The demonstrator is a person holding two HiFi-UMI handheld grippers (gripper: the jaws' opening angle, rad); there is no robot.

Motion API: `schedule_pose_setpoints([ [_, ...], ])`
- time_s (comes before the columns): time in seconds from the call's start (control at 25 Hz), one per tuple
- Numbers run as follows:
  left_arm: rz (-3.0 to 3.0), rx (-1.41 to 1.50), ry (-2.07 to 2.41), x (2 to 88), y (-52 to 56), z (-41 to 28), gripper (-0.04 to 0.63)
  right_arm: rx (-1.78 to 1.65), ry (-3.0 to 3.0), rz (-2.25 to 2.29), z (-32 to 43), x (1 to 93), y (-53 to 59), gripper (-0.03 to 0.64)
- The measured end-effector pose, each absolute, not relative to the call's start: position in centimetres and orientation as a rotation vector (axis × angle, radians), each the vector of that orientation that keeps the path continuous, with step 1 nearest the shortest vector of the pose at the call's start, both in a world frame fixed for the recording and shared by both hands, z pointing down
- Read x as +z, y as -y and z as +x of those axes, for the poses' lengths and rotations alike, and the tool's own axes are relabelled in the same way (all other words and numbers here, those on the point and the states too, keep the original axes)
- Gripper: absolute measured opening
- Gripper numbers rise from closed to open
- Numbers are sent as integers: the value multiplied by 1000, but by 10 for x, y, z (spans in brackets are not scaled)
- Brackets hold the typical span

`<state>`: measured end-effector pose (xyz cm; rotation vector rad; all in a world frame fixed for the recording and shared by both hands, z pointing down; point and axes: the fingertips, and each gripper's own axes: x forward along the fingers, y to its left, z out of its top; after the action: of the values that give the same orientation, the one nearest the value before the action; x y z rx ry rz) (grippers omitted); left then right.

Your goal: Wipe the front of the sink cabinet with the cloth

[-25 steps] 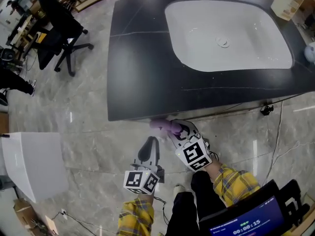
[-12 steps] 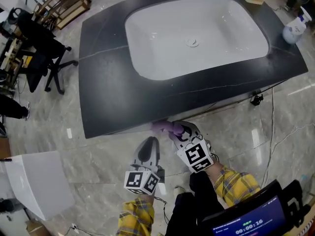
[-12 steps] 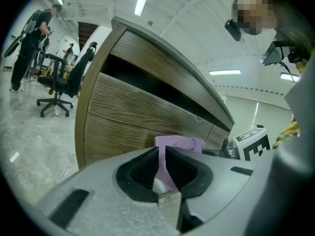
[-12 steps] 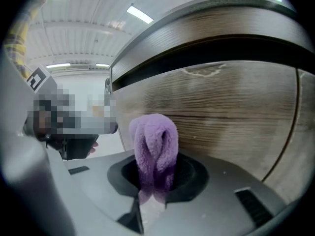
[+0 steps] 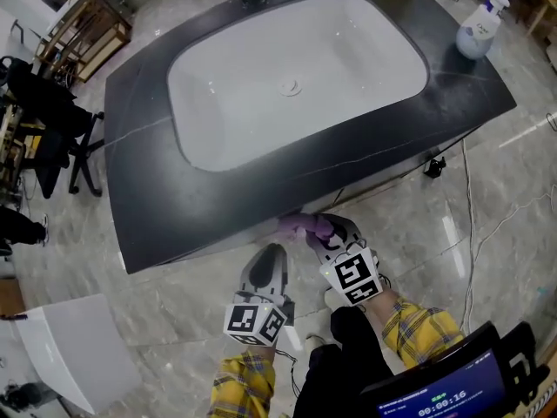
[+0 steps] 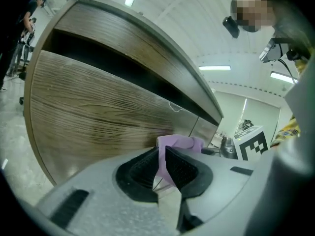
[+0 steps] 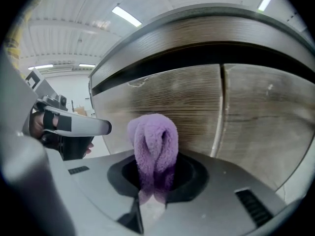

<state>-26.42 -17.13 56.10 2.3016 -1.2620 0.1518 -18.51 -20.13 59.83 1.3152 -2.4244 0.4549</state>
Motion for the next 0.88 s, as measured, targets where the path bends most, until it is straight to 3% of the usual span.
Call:
schedule_pose_setpoints([
  [0.64,2370,174,1080,561,181,-163,38,536,2247,1553,-68,605,191,67],
  [0.88,2364,159,1097,558,174,-167,38,547,2279,1501,-81,607,167,66],
])
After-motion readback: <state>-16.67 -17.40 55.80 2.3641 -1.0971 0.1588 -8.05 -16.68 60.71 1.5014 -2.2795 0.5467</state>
